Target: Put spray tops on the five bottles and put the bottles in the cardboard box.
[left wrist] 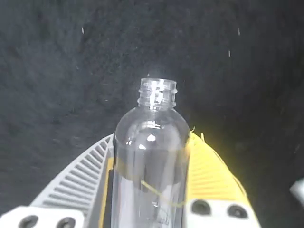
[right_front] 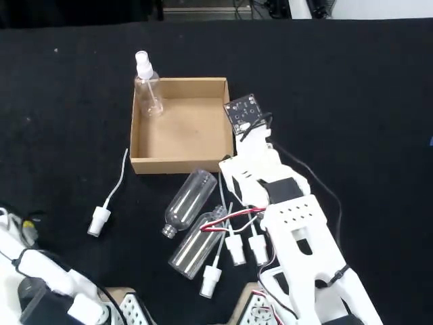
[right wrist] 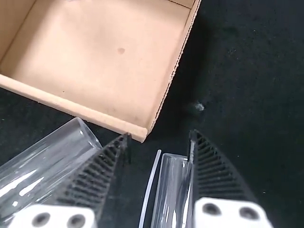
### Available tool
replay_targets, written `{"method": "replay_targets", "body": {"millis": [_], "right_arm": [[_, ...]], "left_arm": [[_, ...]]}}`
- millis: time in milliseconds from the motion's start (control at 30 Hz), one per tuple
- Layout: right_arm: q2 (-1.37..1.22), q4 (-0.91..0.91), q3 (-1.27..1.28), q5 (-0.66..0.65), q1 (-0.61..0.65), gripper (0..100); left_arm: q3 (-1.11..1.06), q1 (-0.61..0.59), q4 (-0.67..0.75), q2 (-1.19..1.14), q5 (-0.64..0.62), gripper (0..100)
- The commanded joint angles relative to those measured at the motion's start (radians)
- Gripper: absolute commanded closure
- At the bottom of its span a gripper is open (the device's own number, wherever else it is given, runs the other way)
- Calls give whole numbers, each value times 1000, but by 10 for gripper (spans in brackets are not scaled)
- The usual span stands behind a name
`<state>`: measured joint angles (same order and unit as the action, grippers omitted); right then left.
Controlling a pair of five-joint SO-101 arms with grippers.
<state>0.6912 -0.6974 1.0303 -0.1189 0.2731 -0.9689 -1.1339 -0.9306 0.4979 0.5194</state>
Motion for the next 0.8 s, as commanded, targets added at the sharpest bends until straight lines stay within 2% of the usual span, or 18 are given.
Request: {"method": "replay_targets", "body": {"millis": [0,300,467,767], "right_arm": [[39,25,-8,-6,15,815],[38,25,-4,-6,15,815],[42,25,1,-6,18,815],[42,26,-1,-6,17,815]], "left_arm": [[162,-54,-110,6,339,845],[208,-62,-127,-78,606,783],[283,-84,-133,-189,694,689],[349,-97,-135,-230,839,727]]}}
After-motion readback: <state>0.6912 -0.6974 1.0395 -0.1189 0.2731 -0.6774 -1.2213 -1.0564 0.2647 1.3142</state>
